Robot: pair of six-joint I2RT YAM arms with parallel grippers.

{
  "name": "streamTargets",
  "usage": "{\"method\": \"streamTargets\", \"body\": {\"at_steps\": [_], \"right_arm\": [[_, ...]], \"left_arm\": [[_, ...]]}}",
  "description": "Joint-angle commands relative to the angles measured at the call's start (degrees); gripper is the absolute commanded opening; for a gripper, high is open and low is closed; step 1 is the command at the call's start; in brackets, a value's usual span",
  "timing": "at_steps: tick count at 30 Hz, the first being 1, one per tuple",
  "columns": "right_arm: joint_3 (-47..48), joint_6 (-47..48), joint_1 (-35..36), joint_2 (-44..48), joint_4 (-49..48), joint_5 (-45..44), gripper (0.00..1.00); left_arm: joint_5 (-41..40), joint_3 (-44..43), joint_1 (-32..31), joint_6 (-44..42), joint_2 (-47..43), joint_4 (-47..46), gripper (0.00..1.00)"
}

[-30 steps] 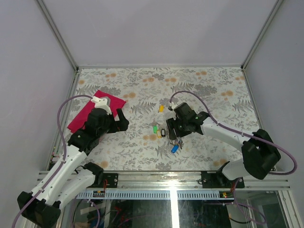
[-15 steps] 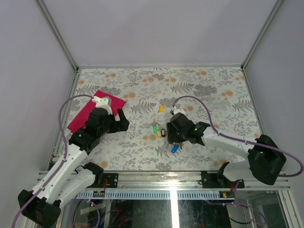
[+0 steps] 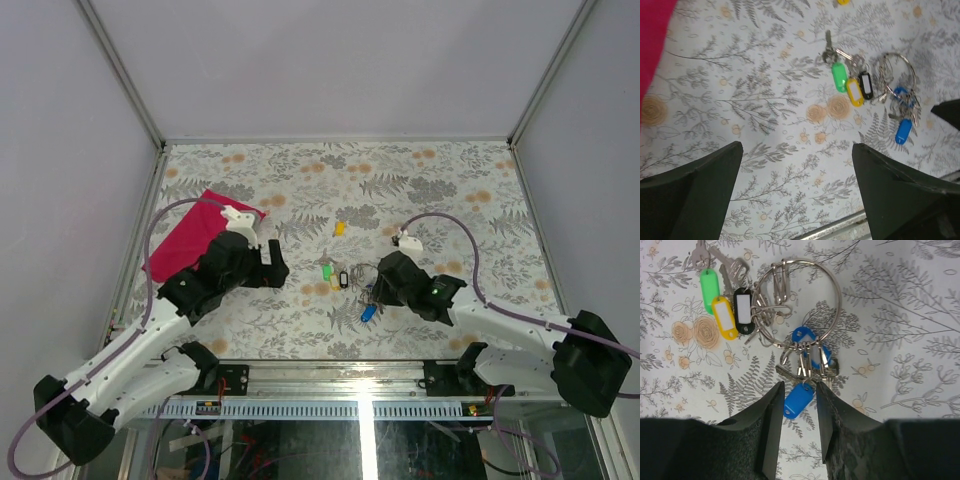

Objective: Put the keys on the keyring

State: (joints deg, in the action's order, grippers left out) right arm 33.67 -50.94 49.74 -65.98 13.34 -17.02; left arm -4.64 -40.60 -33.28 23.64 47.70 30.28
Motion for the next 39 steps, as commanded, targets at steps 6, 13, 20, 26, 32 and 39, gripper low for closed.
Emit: {"method": "streamTargets", "body": {"at_steps": [6,13,20,26,32,39], "right_arm": [[-1.7,7.8,-12.6,8.5,2.1,7.0,0.34],[-7.0,7.3,-19.9,15.2,-0.3,12.9,0.29],[-12.4,7.9,-30.0,18.6,-4.4,22.5,0.26],[-14.4,9.1,-32.7,20.2,-4.9,25.4,0.26],[-15.4,10.1,-33.6,20.8,-5.2,26.6,0.26],[-15.3,11.3,-33.7,21.7,-4.5,27.2,0.26]], "left_arm": [[-12.0,-3.5,-17.8,3.0,8.5,-10.4,0.84],[-16.2,-9.4,-26.5,4.8,27.7,-22.6,0.65],[-14.4,-18.5,-29.9,6.1,44.6,-27.1,0.56],[-13.5,-24.0,-31.5,7.0,52.5,-26.5,0.46],[-14.1,-24.9,-32.6,9.4,54.6,-24.6,0.42],[-17.6,-24.5,-34.1,12.5,55.0,-20.5,0.43]]}}
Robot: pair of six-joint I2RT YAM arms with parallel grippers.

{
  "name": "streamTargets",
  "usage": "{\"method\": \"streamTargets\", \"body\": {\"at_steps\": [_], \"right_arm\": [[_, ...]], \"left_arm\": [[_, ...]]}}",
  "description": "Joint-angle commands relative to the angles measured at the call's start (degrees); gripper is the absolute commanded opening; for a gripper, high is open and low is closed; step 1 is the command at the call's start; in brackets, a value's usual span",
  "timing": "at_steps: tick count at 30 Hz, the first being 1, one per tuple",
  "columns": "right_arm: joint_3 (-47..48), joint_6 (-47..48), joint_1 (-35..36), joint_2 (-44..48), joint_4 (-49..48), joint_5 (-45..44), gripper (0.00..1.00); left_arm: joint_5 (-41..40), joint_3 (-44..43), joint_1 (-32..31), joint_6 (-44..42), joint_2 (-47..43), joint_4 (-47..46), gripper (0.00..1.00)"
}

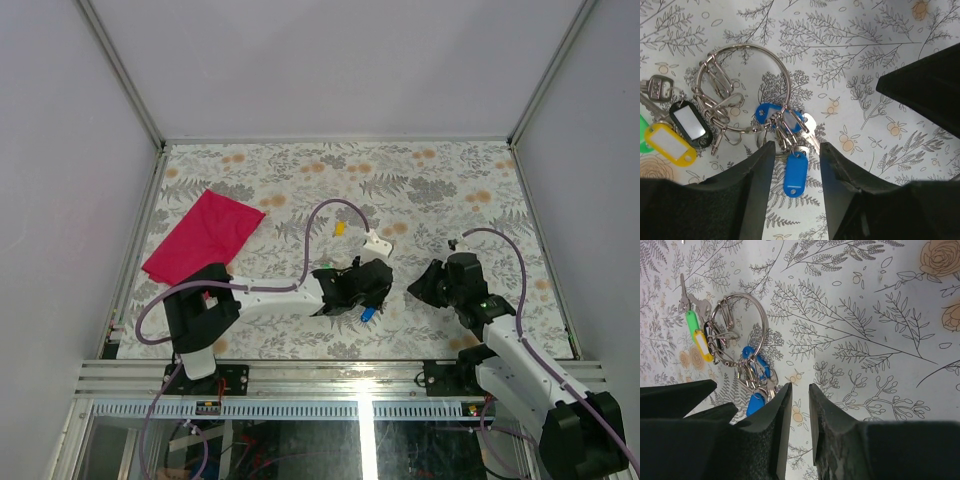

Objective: Put the keys on the keyring

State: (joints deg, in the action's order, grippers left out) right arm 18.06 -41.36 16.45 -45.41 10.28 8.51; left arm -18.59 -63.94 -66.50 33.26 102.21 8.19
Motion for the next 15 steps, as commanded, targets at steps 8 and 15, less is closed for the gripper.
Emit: {"method": "streamTargets", "body": {"at_steps": [8,15], "right_arm": [[0.2,2.8,-0.4,1.8,-0.7,2.3,0.28],[0.4,3.5,-0.4,2.2,-0.2,2.6,0.29]], "left_arm": [[-5.5,-2.1,-0.9,5.4,2.1,3.3,0.46],[-7.5,-6.2,3.4,0.7,1.6,5.0,0.52]]}}
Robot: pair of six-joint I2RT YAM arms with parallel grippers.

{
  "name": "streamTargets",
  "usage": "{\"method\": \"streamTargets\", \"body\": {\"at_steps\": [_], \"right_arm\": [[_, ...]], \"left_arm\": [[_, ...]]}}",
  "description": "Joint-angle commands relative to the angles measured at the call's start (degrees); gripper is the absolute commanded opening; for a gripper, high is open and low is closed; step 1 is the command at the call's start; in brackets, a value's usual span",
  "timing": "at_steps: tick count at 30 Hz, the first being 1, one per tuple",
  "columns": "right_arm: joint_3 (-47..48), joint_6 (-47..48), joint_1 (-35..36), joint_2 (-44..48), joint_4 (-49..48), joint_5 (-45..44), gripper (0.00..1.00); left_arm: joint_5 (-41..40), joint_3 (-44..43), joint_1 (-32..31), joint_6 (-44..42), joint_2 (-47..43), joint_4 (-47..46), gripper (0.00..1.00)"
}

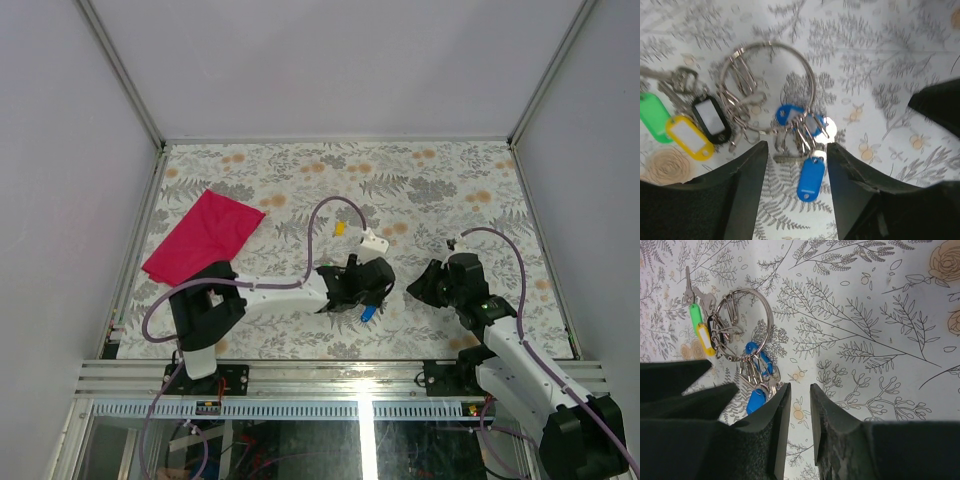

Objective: Put the keys on the keyring

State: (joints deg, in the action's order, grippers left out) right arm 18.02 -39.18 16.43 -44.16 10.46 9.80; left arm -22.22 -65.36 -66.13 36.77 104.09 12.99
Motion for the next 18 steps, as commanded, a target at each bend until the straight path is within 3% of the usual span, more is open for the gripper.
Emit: {"method": "streamTargets", "body": {"at_steps": [1,18], "right_arm": [[0.4,1.4,-0.4,1.0,-0.4,1.4,0.29],[0.5,2.9,-0.4,-1.3,-1.1,3.7,0.29]], "left_arm": [[-4.0,-5.6,3.8,-3.7,-0.5,0.3,0.52],[6.0,-14.0,14.1,-17.4,6.2,8.2,0.44]]}}
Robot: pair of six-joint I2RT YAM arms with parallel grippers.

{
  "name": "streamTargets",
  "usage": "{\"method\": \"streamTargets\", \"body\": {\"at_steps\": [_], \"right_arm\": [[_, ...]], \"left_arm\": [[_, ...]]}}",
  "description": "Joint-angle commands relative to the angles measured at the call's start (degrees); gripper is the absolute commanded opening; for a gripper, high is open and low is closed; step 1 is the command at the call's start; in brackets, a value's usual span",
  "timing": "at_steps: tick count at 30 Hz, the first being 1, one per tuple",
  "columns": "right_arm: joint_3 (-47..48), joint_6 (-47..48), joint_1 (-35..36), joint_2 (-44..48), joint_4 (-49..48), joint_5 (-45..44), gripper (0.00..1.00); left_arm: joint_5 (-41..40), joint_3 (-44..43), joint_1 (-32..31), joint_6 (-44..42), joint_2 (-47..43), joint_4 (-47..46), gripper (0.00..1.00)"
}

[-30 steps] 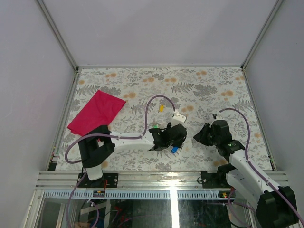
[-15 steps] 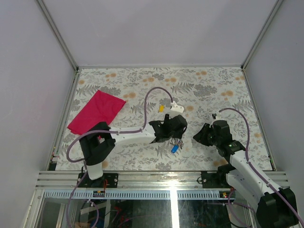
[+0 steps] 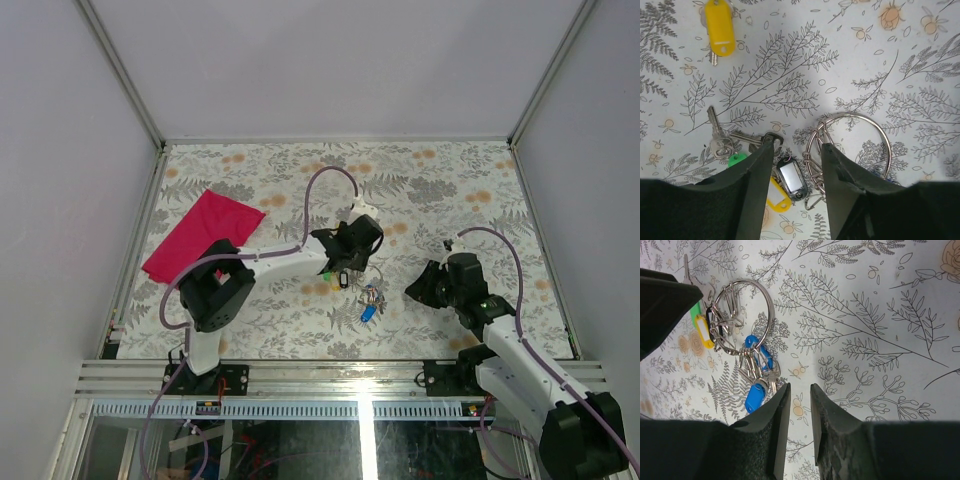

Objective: Put the keys on the keyring

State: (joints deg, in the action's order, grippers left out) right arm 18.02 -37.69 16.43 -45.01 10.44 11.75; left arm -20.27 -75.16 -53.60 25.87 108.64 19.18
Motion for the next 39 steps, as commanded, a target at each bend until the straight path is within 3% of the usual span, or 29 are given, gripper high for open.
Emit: {"method": "streamTargets", "body": {"at_steps": [1,11,31,39], "right_arm": [[0.5,1.5,-0.4,-0.5,-1.0,1.7,0.29],[0.4,2.1,-0.4,-1.3,-1.3,2.0,0.29],[0.5,2.7,-0.4,-2.2,-1.6,2.6,0.3],[0.5,2.7,-0.5,-2.1,-1.5,2.6,0.3]], "left_arm": [[5.3,-5.1,2.0,-7.5,2.1,2.6,0.43],[11.7,-9.6,4.1,-14.8,5.8,8.3,0.37],[14.4,-12.4,4.2,-15.6,11.1,11.8,0.37],[16.5,-11.8,4.2,-15.4,10.9,11.7,0.28]]}}
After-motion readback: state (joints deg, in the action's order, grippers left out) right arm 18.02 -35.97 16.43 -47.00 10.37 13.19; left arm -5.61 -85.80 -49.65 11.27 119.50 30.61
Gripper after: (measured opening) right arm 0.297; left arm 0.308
